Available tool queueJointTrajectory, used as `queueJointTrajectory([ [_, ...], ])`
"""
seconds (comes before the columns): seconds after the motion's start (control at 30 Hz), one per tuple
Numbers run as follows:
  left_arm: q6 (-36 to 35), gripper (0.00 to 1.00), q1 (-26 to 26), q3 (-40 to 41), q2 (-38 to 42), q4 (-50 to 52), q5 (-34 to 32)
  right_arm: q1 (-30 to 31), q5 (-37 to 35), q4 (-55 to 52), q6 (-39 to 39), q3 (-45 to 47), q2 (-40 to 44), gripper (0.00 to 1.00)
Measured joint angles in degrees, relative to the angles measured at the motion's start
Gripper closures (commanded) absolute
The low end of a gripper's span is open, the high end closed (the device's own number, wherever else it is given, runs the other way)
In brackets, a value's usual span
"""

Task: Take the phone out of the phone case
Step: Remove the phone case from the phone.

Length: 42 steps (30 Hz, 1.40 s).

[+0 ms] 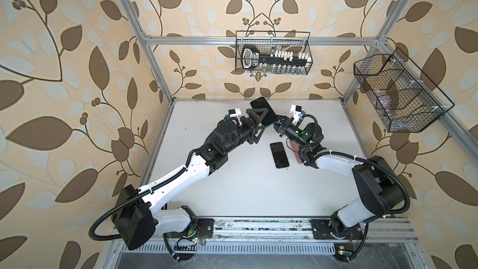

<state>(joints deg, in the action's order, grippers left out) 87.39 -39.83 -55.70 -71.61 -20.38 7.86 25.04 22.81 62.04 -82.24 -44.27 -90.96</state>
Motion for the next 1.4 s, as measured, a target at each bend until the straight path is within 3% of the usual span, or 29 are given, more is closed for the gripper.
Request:
queueJointTrajectory([
  [1.4, 0.94, 0.01, -1.88, -0.04, -1.97, -1.68, -2.05, 1.60, -2.19, 0.76, 0.02, -0.87, -0.31, 1.00],
])
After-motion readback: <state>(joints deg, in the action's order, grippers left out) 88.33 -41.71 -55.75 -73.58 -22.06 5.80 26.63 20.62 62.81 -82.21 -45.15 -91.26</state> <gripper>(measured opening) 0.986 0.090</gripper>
